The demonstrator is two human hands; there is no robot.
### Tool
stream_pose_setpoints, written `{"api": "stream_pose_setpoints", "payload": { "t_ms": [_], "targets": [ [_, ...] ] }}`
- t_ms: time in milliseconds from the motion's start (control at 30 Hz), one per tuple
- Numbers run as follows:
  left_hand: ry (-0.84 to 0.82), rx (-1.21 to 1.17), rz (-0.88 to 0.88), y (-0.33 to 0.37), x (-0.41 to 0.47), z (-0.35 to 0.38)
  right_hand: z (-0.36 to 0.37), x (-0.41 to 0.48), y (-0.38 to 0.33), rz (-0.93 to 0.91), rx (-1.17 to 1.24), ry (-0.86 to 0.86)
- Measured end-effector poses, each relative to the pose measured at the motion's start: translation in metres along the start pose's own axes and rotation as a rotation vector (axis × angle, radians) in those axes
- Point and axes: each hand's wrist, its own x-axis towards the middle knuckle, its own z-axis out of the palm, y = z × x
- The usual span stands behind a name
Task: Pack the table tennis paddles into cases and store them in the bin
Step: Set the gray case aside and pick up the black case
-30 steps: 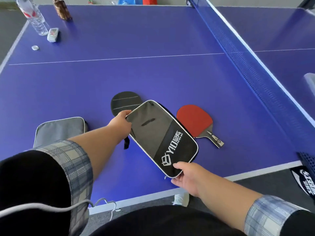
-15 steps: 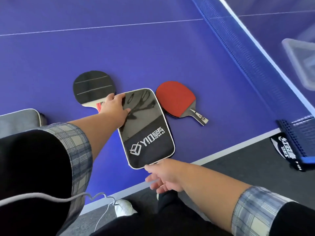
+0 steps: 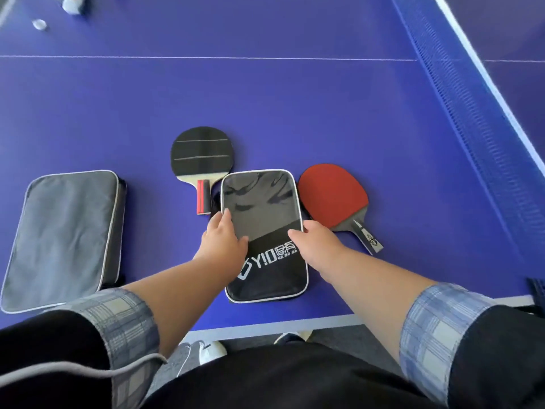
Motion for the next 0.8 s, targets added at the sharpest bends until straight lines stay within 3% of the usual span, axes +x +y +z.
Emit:
{"api": "stream_pose_setpoints", "payload": {
  "t_ms": [133,267,400,567,700,800],
  "targets": [
    [-0.039,0.006,-0.026,0.003,-0.003,-0.004,0.007,-0.002,-0.005,-0.019,0.006,0.086],
    [-0.027,-0.013,-0.017,0.013,-0.013,-0.020,0.006,-0.018,-0.017,-0.188,0.144,0.166],
    [0.003,-0.231,0.031,0.020,-0.027,-0.042,0.014,-0.042,-0.042,-0.301,0.338,0.097],
    [0.106,-0.411,0.213,0.016,-0.057,-0.080,0.046,-0.068,-0.078,-0.448,0.373,-0.035],
    [0.293,-0.251,0.371,-0.003,-0.068,-0.108,0.074,-0.078,-0.098,-0.645,0.295,-0.204],
    [0.270,-0.116,0.451,-0.020,-0.065,-0.118,0.096,-0.076,-0.105,-0.713,0.132,-0.223]
  ]
}}
